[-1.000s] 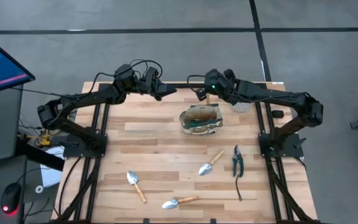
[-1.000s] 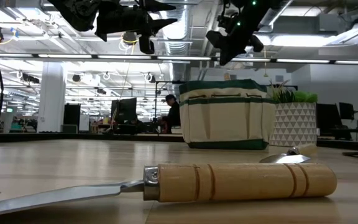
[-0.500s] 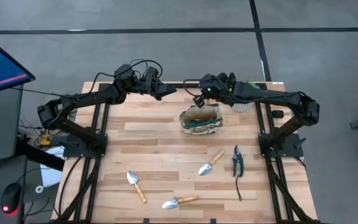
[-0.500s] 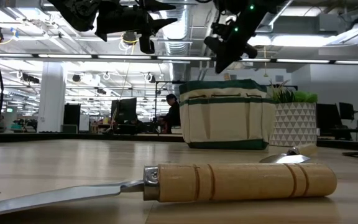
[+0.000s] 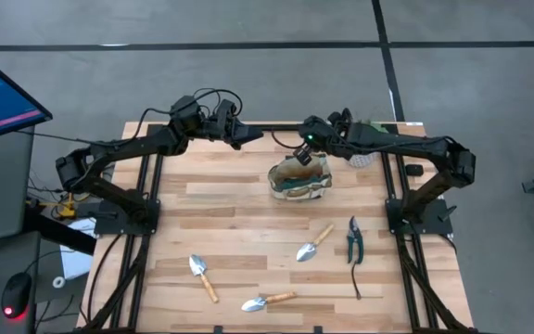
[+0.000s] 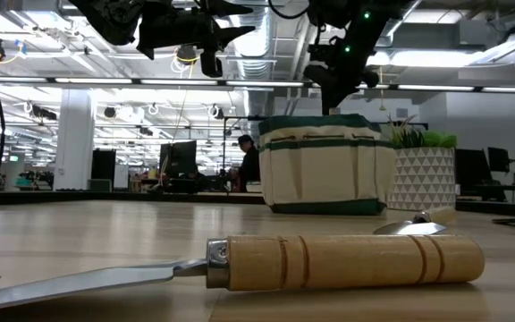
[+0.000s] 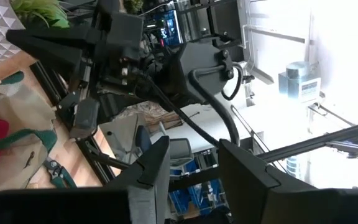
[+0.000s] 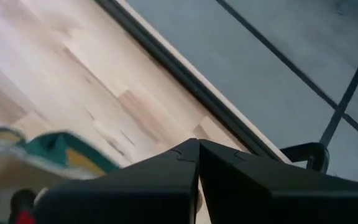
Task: Pick & Place Garden tools in Gardening bag
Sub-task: Put the trowel into the gardening bag
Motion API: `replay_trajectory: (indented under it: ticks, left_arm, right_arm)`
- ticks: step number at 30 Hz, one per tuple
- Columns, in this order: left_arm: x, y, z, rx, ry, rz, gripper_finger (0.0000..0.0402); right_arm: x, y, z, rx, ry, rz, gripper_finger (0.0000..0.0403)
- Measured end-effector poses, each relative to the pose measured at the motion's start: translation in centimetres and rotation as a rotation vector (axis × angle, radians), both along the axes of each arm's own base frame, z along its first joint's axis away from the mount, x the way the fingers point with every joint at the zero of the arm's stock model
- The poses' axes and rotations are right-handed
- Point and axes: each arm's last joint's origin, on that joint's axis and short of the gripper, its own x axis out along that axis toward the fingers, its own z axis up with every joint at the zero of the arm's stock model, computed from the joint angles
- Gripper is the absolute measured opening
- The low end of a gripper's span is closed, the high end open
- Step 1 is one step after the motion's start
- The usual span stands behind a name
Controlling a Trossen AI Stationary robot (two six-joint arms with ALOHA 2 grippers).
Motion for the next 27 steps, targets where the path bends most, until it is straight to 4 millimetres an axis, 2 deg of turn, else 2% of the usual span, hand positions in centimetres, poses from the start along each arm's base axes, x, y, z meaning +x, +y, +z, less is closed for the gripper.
replay_trajectory:
  ticks: [9, 11, 14, 18, 20, 23, 27]
  left_arm:
    - [0.0, 0.0, 0.0, 0.0, 0.0, 0.0, 0.0108]
    - [0.0, 0.0, 0.0, 0.0, 0.0, 0.0, 0.0108]
    - [0.0, 0.0, 0.0, 0.0, 0.0, -0.006, 0.0108]
    - [0.0, 0.0, 0.0, -0.001, 0.0, -0.011, 0.0108]
    - [-0.1, 0.0, 0.1, 0.004, -0.004, -0.019, 0.0108]
    - [-0.2, 0.2, 0.2, 0.011, -0.011, -0.023, 0.0108]
    - [-0.4, 0.5, 0.2, 0.016, -0.015, -0.009, 0.0108]
  right_arm:
    - [0.0, 0.2, 0.0, -0.004, 0.006, 0.004, 0.0001]
    - [-0.3, 0.5, 0.6, -0.011, -0.017, 0.009, 0.0001]
    - [-1.4, 1.5, 3.3, -0.021, -0.114, 0.002, 0.0002]
    - [-4.4, 3.6, 7.1, 0.04, -0.26, -0.054, 0.0018]
    - [-6.1, 5.1, 8.2, 0.095, -0.303, -0.088, 0.004]
    - [-8.2, 7.5, 8.6, 0.205, -0.332, -0.155, 0.008]
    - [-9.8, 10.5, 7.7, 0.34, -0.299, -0.3, 0.0138]
